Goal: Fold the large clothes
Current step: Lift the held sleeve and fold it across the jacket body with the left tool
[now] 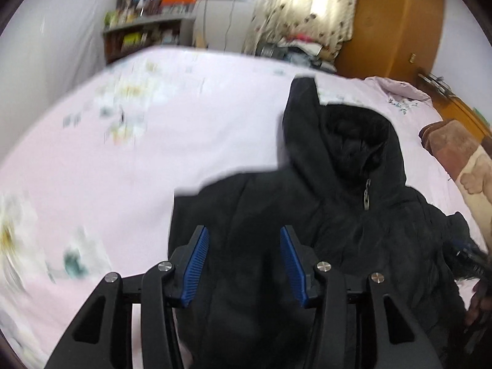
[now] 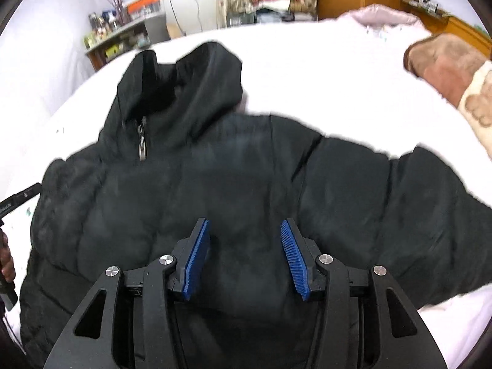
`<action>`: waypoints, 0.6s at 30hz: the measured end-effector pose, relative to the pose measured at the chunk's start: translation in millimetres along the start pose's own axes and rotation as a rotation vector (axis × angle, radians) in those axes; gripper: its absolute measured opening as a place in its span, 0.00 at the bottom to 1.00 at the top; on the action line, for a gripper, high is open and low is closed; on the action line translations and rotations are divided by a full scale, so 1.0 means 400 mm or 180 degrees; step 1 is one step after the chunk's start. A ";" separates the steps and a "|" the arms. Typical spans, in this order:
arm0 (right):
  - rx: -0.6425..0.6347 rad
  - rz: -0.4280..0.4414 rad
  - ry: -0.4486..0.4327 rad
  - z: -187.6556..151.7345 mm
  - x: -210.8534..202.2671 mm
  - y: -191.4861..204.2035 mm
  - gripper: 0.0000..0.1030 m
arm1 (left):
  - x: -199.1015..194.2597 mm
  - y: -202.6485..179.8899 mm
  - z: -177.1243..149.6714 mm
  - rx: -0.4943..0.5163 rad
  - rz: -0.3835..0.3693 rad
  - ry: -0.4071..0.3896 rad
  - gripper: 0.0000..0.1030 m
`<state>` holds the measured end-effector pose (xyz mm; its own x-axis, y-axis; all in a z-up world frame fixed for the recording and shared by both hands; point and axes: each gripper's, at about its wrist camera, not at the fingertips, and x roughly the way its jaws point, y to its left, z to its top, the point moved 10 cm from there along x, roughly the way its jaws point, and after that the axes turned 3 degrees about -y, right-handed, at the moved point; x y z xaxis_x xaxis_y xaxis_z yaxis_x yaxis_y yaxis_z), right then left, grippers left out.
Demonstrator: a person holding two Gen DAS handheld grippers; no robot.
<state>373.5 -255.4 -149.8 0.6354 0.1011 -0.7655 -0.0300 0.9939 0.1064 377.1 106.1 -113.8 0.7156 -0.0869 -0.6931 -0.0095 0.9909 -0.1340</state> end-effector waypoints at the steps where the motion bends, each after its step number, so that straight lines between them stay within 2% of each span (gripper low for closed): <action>1: 0.0011 0.0021 -0.0022 0.020 0.003 0.003 0.48 | 0.018 0.003 0.013 0.0024 0.0050 0.0000 0.49; 4: 0.0061 0.0068 0.0079 0.040 0.059 0.005 0.48 | 0.127 0.036 -0.021 -0.0059 0.0197 0.0339 0.50; 5: 0.0048 0.0015 0.0206 0.031 0.098 -0.001 0.48 | 0.152 0.045 -0.039 -0.0058 0.0235 0.0393 0.51; 7: 0.0033 -0.0006 0.0372 0.003 0.154 -0.010 0.48 | 0.166 0.041 -0.054 0.0012 0.0258 0.0348 0.52; 9: 0.0037 0.0010 0.0390 -0.012 0.170 -0.015 0.48 | 0.162 0.039 -0.057 0.0048 0.0291 0.0307 0.52; 13: 0.0097 -0.0022 0.0375 -0.006 0.135 -0.019 0.48 | 0.102 0.036 -0.040 0.0032 0.0280 0.0310 0.49; 15: 0.0100 0.0010 0.0246 0.005 0.084 -0.013 0.48 | 0.032 0.010 -0.028 0.0010 0.0089 0.0170 0.48; 18: 0.0023 0.0082 0.0062 -0.022 -0.015 0.005 0.48 | -0.052 -0.004 -0.062 0.0050 -0.0019 0.0030 0.48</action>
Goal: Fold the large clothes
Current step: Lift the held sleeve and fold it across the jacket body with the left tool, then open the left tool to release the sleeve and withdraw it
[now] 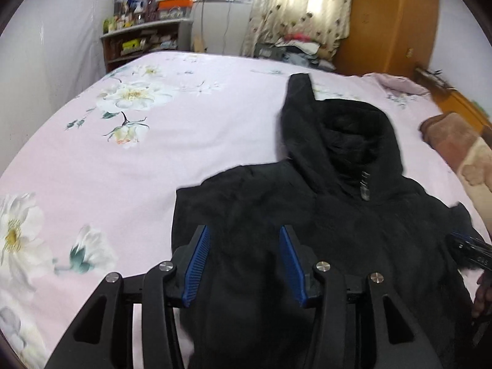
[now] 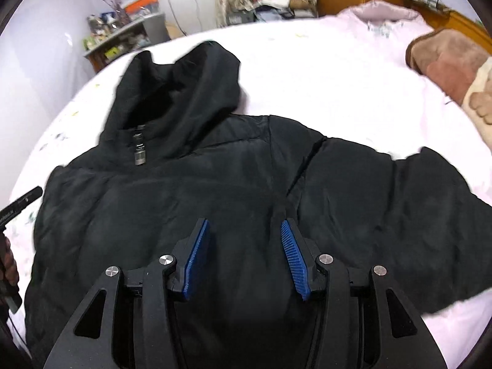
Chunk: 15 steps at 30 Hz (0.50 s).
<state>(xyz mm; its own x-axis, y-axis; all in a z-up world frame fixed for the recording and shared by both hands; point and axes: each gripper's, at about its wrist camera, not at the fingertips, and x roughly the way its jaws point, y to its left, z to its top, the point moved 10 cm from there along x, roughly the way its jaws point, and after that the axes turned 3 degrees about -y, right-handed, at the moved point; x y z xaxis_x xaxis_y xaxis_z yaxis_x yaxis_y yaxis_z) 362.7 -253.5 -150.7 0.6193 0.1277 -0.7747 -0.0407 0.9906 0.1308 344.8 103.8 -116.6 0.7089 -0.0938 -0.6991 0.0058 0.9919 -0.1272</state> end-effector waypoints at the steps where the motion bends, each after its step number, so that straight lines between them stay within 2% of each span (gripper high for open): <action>1: -0.0017 0.0005 -0.0005 -0.009 -0.005 0.003 0.48 | -0.004 0.002 -0.026 -0.0014 -0.0011 0.0049 0.48; 4: -0.0108 -0.0031 0.0158 -0.076 0.020 0.005 0.48 | 0.032 0.018 -0.113 0.0014 0.0085 0.0310 0.48; 6: -0.0123 -0.0065 0.0317 -0.117 0.063 -0.005 0.48 | 0.052 0.020 -0.143 -0.0001 0.0098 0.0386 0.49; 10: -0.0110 -0.0098 0.0334 -0.117 0.066 -0.008 0.48 | 0.048 0.017 -0.133 0.0013 0.0171 0.0435 0.49; 15: -0.0091 -0.0127 0.0217 -0.126 -0.032 -0.010 0.48 | -0.046 -0.014 -0.135 0.0005 0.0059 0.0381 0.48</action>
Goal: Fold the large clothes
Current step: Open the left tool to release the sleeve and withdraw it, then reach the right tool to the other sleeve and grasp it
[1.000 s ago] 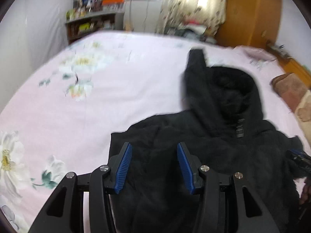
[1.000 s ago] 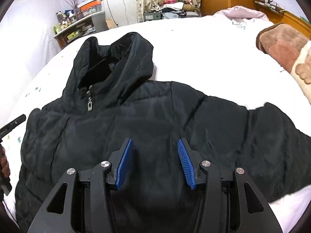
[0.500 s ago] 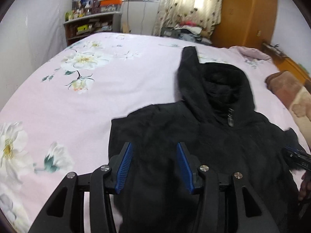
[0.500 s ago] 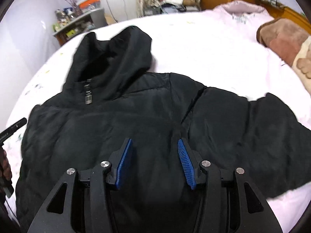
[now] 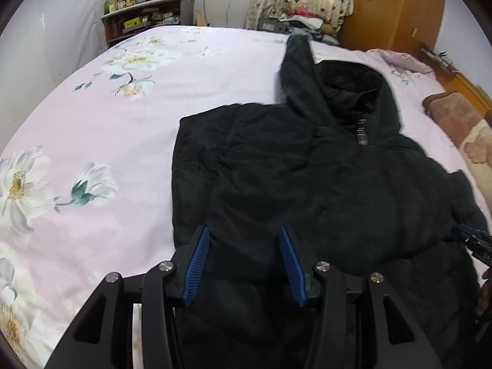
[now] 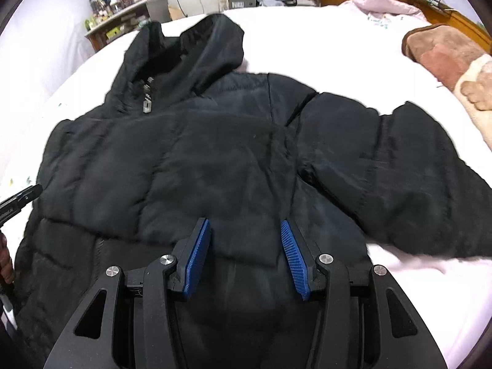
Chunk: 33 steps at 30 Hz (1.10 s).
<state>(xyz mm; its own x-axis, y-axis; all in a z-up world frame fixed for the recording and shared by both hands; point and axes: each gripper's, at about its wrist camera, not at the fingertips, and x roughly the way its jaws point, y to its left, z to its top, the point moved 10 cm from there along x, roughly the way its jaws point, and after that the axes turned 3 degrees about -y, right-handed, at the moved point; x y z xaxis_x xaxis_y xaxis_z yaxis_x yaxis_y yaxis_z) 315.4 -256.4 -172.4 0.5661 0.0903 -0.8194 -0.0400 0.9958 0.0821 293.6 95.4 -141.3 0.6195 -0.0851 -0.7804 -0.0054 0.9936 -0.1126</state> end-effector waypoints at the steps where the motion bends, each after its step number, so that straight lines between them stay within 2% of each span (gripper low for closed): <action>1: 0.0018 -0.0001 -0.0035 -0.010 -0.029 -0.001 0.48 | -0.026 -0.011 -0.005 0.0014 -0.0043 -0.0027 0.48; 9: 0.0379 0.0039 -0.0257 -0.090 -0.222 -0.068 0.48 | -0.203 -0.121 -0.053 0.0221 -0.0340 -0.0224 0.48; 11: 0.0492 0.0006 -0.0301 -0.104 -0.252 -0.101 0.54 | -0.226 -0.142 -0.059 0.0276 -0.0370 -0.0250 0.48; 14: 0.0649 -0.0051 -0.0388 -0.117 -0.292 -0.147 0.56 | -0.251 -0.167 -0.063 0.0307 -0.0424 -0.0272 0.48; 25: 0.0970 -0.0092 -0.0512 -0.138 -0.349 -0.256 0.56 | -0.271 -0.243 -0.061 0.0391 -0.0480 -0.0272 0.54; 33: 0.1291 -0.0271 -0.0523 -0.148 -0.315 -0.401 0.56 | -0.218 -0.256 -0.025 0.0402 -0.0393 -0.0302 0.57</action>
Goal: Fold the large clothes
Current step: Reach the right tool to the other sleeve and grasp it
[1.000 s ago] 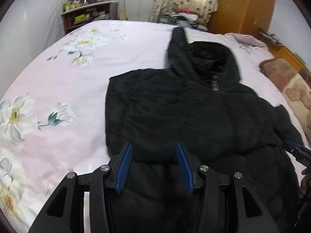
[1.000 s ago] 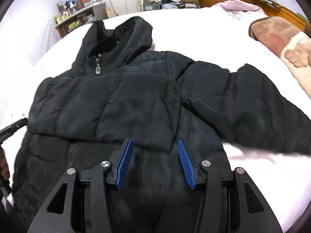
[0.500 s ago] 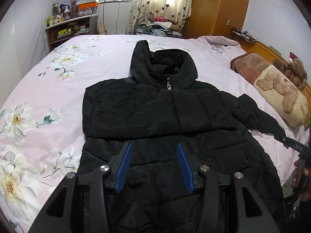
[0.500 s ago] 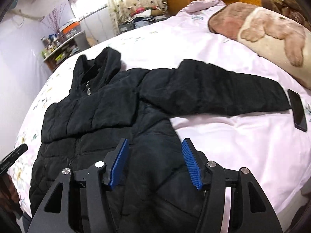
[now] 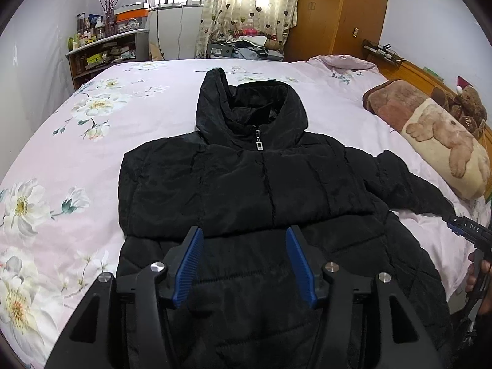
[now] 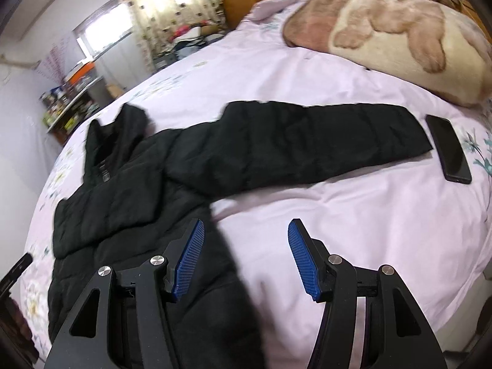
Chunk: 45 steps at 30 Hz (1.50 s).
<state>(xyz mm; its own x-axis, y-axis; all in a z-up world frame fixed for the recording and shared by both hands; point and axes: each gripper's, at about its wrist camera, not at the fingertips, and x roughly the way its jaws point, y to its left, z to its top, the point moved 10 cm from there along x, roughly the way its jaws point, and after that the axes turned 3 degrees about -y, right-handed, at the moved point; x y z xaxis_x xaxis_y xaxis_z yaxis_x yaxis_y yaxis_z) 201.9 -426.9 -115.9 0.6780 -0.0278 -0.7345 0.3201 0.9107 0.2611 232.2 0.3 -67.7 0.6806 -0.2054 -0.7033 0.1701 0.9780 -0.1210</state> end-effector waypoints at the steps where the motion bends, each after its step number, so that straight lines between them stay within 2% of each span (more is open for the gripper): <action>1: 0.0034 -0.0077 0.0004 0.007 0.016 -0.031 0.56 | 0.013 0.002 0.006 0.0000 0.0015 -0.0001 0.57; 8: 0.0379 -0.0335 0.0060 0.046 0.107 -0.211 0.56 | 0.112 0.008 0.041 -0.0025 0.0073 0.0035 0.57; 15: 0.0929 -0.0408 0.0090 0.067 0.194 -0.359 0.56 | 0.209 -0.033 0.042 0.0068 0.0030 0.0184 0.57; 21: 0.1437 -0.0254 -0.0056 0.093 0.244 -0.428 0.56 | 0.263 -0.055 0.027 0.0109 -0.0030 0.0278 0.57; 27: 0.1629 -0.0274 -0.0181 0.129 0.263 -0.463 0.56 | 0.275 -0.055 0.017 0.0115 -0.0045 0.0300 0.57; 28: 0.1628 -0.0316 -0.0186 0.132 0.260 -0.467 0.47 | 0.273 -0.052 0.016 0.0103 -0.0046 0.0301 0.57; 29: 0.1610 -0.0363 -0.0195 0.136 0.255 -0.467 0.31 | 0.272 -0.051 0.019 0.0096 -0.0043 0.0303 0.57; 32: 0.1511 -0.0403 -0.0260 0.158 0.210 -0.450 0.17 | 0.261 -0.042 0.020 0.0063 -0.0045 0.0296 0.57; 34: 0.1401 -0.0396 -0.0315 0.183 0.182 -0.426 0.15 | 0.246 -0.034 0.022 0.0045 -0.0038 0.0274 0.57; 40: 0.0914 -0.0125 -0.0638 0.297 0.022 -0.248 0.12 | 0.186 -0.007 0.040 -0.0039 -0.0052 0.0157 0.57; 45: 0.0394 0.0244 -0.0826 0.374 -0.097 -0.013 0.12 | 0.131 0.029 0.057 -0.0123 -0.0029 0.0047 0.57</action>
<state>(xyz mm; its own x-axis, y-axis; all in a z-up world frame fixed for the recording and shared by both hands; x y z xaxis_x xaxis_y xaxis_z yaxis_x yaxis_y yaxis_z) 273.0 -492.3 4.9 0.8447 -0.0798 -0.5293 0.3289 0.8575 0.3957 286.0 0.2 -89.9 0.6684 -0.2139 -0.7123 0.1485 0.9768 -0.1541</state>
